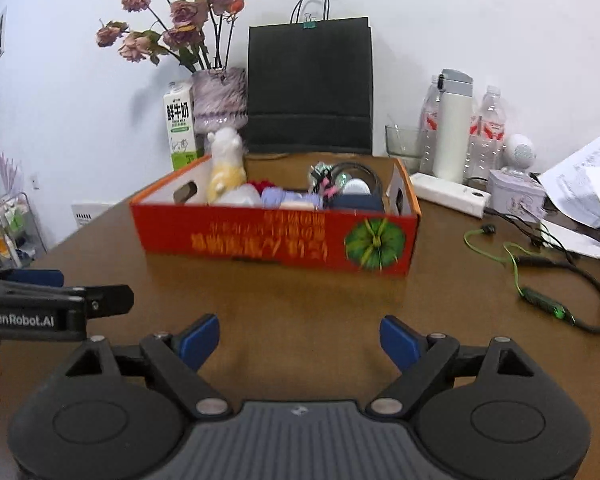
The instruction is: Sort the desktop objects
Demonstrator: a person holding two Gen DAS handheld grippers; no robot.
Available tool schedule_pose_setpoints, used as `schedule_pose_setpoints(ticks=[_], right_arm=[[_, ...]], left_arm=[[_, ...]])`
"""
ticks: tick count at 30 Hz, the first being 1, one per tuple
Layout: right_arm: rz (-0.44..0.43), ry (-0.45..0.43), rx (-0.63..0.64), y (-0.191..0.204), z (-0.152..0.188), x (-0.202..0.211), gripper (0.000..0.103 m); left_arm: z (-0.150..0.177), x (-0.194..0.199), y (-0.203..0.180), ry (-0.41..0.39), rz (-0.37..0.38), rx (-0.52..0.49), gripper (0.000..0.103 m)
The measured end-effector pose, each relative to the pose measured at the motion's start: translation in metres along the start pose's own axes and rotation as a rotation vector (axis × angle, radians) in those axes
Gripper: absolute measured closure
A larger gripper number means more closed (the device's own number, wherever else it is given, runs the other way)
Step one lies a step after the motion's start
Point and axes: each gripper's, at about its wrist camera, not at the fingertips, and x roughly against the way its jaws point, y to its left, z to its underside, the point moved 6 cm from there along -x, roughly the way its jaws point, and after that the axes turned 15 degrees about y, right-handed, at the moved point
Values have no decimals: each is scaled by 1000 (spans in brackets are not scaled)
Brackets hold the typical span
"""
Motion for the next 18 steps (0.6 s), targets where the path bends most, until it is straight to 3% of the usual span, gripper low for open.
schedule_pose_setpoints(ticks=[6,10,18], right_arm=[[-19,30,-31,7,54,20,16],[-13,54,-30,8,79,31,15],[9,90,-65,9,70,16,13]], left_arm=[[53,19,-1,16,-27,9,0],[69,29,4,12,-64,7,0],[72,11,0,90,-37,-21,0]])
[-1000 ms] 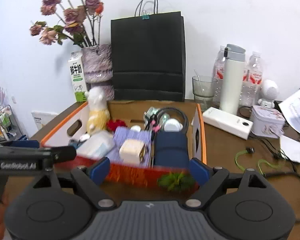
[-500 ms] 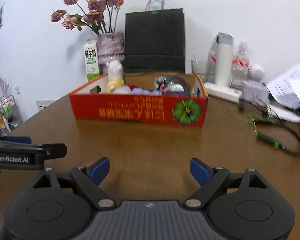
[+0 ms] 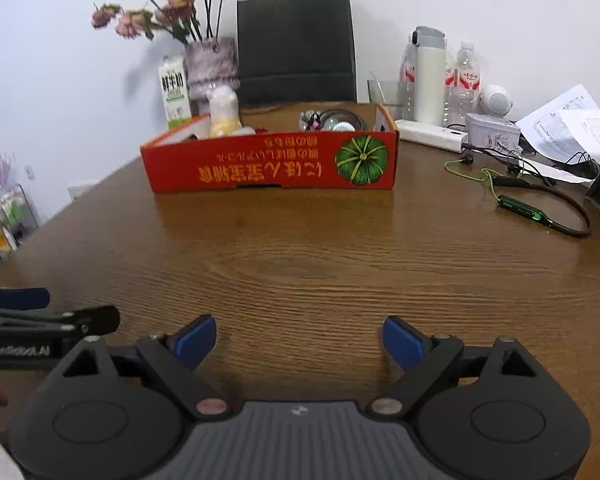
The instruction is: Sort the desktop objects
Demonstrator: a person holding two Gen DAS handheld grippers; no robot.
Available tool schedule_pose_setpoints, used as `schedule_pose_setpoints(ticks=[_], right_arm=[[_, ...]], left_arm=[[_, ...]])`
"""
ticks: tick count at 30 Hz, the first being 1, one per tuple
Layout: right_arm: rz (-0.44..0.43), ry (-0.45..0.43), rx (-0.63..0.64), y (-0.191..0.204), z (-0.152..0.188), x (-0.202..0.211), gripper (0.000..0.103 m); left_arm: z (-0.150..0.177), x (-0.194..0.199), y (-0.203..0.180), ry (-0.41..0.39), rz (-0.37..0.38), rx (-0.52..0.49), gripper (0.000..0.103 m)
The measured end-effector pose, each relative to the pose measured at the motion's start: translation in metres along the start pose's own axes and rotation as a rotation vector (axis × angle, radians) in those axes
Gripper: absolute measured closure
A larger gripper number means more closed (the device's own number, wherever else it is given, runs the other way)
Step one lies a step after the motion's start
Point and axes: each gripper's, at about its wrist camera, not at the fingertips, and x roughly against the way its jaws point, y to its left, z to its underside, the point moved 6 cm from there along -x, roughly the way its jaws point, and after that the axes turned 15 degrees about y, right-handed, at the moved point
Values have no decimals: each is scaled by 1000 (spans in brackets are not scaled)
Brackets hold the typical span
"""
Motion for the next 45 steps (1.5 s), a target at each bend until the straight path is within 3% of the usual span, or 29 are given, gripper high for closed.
schedule_pose_setpoints(ticks=[7,11,45], right_arm=[[46,32,3,0,-12,-19,13],[62,48,10,2,-16,-27,0],[50,42,37,6,-18,-31,0]], left_arm=[[-5,-11,-1,17,-18,-8,0],[-8,-16,1,10,-46,-3,0],[-16,-23,1,1,-55,10,0]])
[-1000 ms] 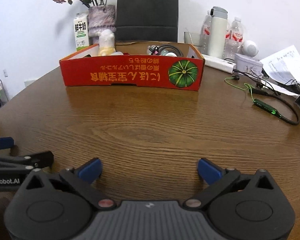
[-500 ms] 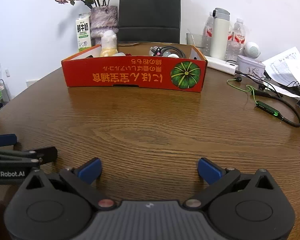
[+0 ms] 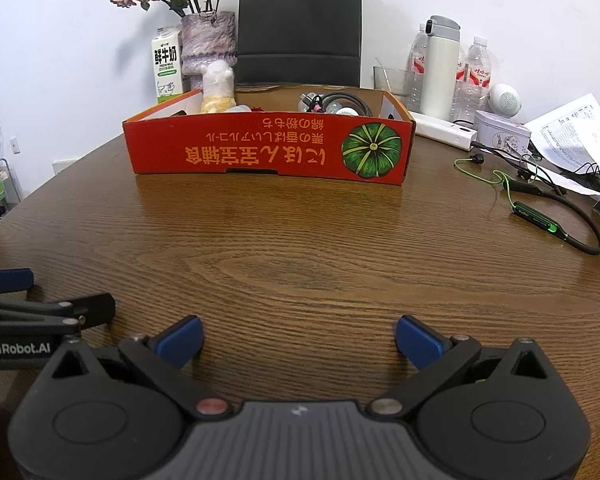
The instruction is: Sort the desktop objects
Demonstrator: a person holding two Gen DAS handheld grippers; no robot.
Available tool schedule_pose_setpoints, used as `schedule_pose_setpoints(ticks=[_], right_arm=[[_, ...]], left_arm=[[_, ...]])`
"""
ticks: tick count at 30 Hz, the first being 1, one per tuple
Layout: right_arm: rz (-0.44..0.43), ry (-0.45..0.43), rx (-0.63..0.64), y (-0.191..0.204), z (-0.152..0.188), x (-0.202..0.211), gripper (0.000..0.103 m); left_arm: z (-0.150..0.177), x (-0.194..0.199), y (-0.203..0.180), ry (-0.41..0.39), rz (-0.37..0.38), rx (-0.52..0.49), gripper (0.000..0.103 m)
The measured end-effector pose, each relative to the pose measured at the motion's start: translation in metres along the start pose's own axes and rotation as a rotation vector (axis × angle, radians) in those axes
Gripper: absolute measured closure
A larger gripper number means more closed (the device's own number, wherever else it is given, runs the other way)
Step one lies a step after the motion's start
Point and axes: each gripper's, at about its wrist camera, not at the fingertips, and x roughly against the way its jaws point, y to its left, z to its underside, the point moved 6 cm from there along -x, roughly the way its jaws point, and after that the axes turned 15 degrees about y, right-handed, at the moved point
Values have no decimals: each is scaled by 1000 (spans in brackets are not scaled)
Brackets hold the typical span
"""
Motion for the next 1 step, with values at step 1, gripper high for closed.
schedule_pose_setpoints(ticks=[1], right_arm=[[0,0,0,0,0,0,0]], left_arm=[[0,0,0,0,0,0,0]])
